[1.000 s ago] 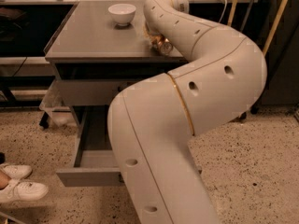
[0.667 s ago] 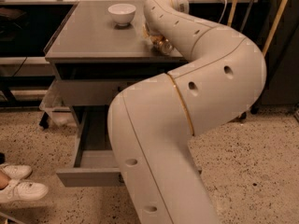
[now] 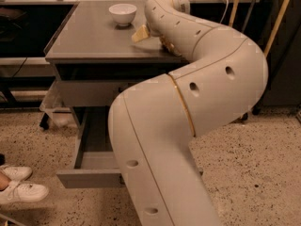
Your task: Pick orange can from middle drawer and place on counter
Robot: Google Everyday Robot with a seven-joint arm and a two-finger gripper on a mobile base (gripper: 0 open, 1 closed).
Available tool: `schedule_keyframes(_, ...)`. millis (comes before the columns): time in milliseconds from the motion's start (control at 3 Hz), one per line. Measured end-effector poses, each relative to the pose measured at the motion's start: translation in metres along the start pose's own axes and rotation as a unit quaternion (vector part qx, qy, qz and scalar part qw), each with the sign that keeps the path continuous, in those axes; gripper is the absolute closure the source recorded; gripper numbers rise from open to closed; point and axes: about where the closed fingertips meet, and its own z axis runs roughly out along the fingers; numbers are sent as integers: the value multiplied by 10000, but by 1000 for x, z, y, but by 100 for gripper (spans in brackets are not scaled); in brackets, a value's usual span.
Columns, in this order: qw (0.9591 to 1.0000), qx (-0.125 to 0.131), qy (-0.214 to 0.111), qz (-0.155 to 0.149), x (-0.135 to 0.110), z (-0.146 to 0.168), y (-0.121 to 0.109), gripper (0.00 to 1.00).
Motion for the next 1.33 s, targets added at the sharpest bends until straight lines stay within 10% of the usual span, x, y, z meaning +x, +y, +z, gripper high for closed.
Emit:
schedule_keyframes(667, 9937, 1018, 467, -80, -14, -101, -60, 0)
schedule_keyframes(1333, 9748, 1743, 1342, 360, 54, -238, -130, 0)
